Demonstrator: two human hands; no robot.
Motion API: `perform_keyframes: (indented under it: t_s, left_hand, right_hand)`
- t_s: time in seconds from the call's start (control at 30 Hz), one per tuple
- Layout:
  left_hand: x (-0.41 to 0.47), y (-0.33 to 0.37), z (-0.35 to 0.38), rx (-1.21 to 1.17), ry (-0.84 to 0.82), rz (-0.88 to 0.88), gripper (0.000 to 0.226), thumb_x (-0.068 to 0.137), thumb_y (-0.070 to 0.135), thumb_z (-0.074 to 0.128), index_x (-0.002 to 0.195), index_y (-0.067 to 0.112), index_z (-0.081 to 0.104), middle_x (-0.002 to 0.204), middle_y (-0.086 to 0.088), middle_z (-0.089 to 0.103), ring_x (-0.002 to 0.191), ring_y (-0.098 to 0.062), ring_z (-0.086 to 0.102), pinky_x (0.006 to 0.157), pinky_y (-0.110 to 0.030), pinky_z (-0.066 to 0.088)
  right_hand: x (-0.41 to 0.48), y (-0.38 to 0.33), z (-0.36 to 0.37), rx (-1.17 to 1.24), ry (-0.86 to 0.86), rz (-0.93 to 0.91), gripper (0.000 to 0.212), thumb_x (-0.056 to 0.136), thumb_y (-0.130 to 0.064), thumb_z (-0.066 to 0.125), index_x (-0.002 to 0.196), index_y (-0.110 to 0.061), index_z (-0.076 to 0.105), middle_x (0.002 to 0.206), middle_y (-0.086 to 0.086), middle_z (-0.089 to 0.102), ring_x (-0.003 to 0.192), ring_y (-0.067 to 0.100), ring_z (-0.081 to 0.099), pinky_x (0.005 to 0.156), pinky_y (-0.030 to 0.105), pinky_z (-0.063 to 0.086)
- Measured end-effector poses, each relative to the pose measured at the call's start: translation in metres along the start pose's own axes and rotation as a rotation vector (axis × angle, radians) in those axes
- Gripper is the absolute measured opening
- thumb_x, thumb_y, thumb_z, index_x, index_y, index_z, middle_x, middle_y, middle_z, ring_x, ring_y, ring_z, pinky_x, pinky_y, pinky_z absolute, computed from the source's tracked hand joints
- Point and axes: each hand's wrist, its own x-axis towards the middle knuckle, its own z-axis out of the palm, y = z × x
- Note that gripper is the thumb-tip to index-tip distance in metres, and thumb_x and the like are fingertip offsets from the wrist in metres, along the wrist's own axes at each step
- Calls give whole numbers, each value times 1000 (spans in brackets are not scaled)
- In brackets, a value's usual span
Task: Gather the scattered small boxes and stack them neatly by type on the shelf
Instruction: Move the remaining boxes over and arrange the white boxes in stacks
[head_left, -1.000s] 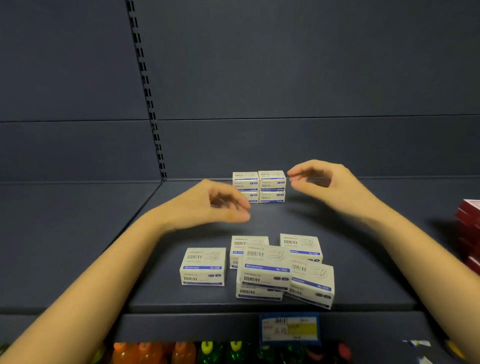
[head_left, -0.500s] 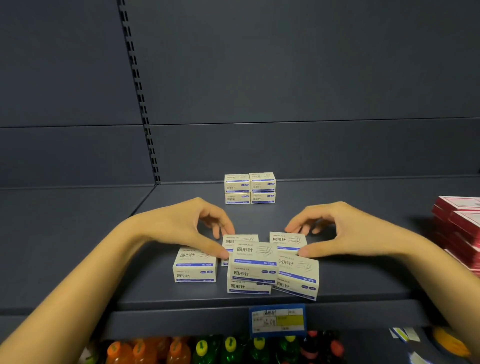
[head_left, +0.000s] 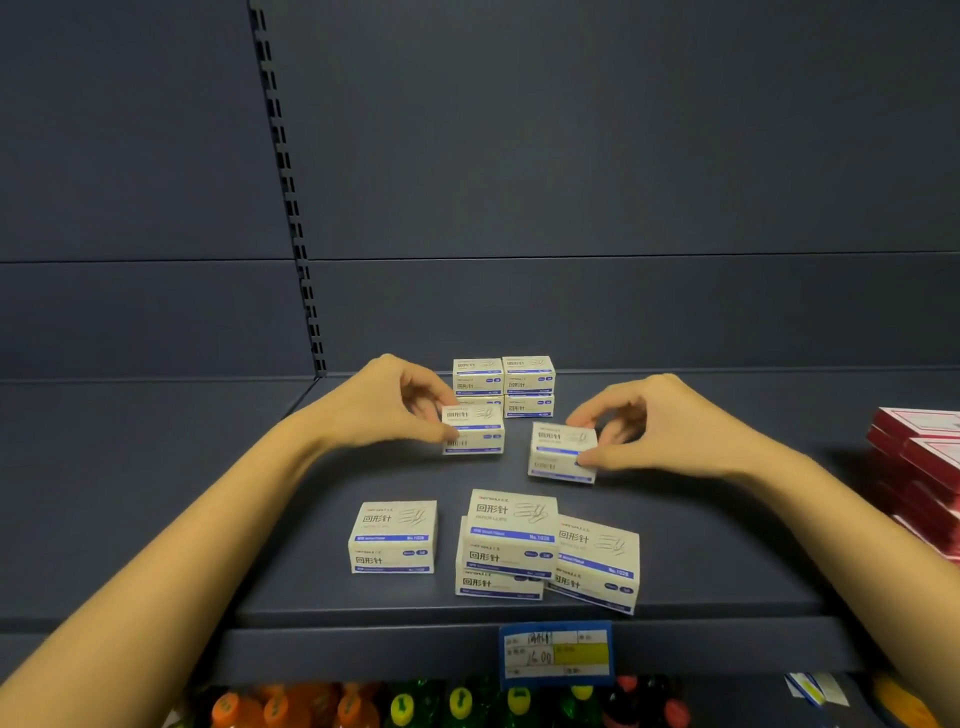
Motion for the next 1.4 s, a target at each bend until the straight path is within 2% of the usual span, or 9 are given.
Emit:
perform_keyframes:
  t_s: [0.2,0.3,0.47,0.6,0.87,1.07,1.2,1.3,1.4]
  left_hand:
    - [16,-14,6,-41,19,-50,25,70,11,78,93,15,69,81,-3,74,71,-12,70,72,-17,55]
    - [19,-21,10,-76,22,-53,26,71,12,77,96,12,67,87,-2,74,74,-11,71,70,-15,55]
    - [18,-27,11,-40,52,-29,31,71,20,77,100,11,69,93,-8,74,81,-15,71,82,-24,56]
    - [17,-24,17,89,115,81,28,74,22,74,99,10,71,100,-2,70,87,-12,67,87,-28,54]
    - [16,-24,22,214,214,133,23,78,24,71,100,15,73,99,3,60,89,-7,60,82,-16,49]
    - [10,-17,24,237,224,111,24,79,29,70,100,18,72,101,2,59,91,-11,59,86,-30,50]
    - [-9,-3,13,105,311,116,12,80,28,68,91,27,72,96,2,65,88,-14,61,82,-27,49]
    - [-38,6,1,-35,238,108,11,74,44,68,80,35,72,88,5,70,85,-12,65,82,-25,50]
    - [-68,5,-11,-13,11,74,36,65,55,70,93,33,71,96,7,70,91,-9,65,86,-23,49]
  right_hand:
    - [33,13,7,-72,86,4,30,69,-26,79,98,-21,70,80,-11,71,70,16,69,79,33,57]
    - [39,23,12,-66,97,-2,27,70,-26,78,95,-22,70,83,-8,71,70,13,69,79,31,57]
    - [43,32,18,-53,132,-30,20,72,-25,76,91,-24,71,74,-6,72,70,3,67,79,18,53]
    - [45,31,22,-112,167,-100,18,74,-24,76,91,-18,72,87,-9,68,74,3,66,79,22,54]
    - [46,31,28,-223,206,-115,21,80,-28,70,99,-20,71,95,-12,59,81,3,62,85,27,51]
    - [41,28,28,-272,215,-92,23,82,-37,65,102,-26,70,101,-14,58,93,7,57,88,35,48]
    - [26,12,20,-135,243,-147,17,84,-27,65,98,-21,71,99,-8,64,90,5,61,89,32,48]
    - [5,-10,16,-17,174,-184,18,84,-32,62,95,-22,72,93,-9,67,88,5,62,84,19,47]
    - [-17,-34,18,25,64,-230,34,79,-49,53,95,-27,72,94,-17,68,91,3,62,80,11,46]
